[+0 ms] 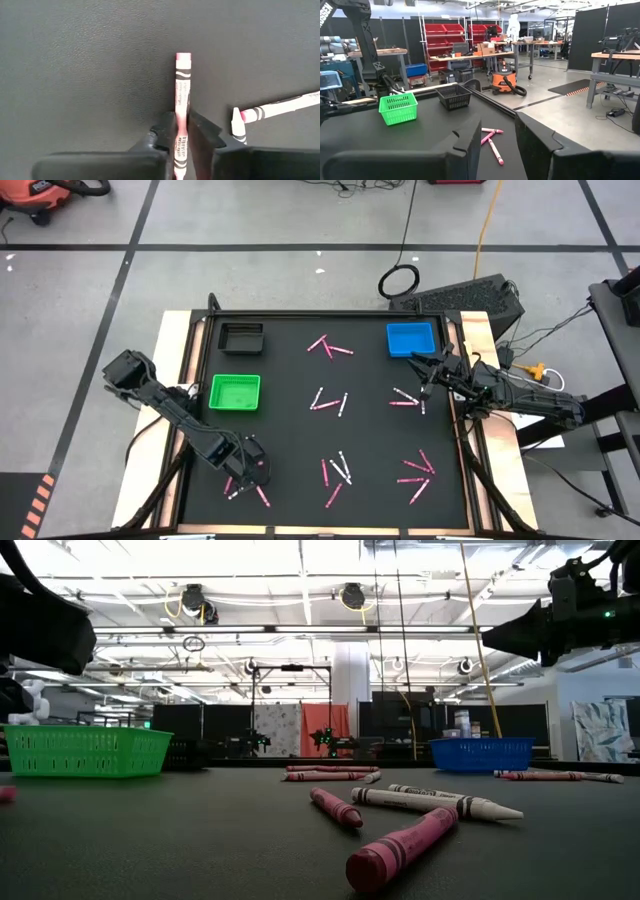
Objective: Sort crayons
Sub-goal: Put the pink crayon into the green bin
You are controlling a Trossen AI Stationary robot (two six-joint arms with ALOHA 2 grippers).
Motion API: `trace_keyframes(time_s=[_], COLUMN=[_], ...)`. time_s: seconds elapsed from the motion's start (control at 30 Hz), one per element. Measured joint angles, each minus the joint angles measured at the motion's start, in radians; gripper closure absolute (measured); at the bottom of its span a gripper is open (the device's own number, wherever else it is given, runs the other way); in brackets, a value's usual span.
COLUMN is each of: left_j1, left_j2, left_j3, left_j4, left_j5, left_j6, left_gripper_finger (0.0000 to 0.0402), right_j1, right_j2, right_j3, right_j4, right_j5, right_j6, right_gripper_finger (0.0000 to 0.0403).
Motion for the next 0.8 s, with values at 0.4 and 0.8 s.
trace_keyframes(time_s=[0.4, 0.8], left_j1=[0.035, 0.146], left_j2=[-0.006, -0.024], left_j3=[0.030, 0.134], left_j4=[-0.011, -0.173], left_j5=[0.019, -0.023], left_j6=[0.003, 0.022], left_gripper_finger=[0.0389, 0.0389], right_j1=[0.000, 0.000], right_j2=[0.000, 0.000], right_j3=[0.000, 0.000], right_j4=[0.000, 0.000], right_j5=[0.000, -0.003], right_j6=[-0.001, -0.026], right_gripper_finger=[0.0298, 0.0298])
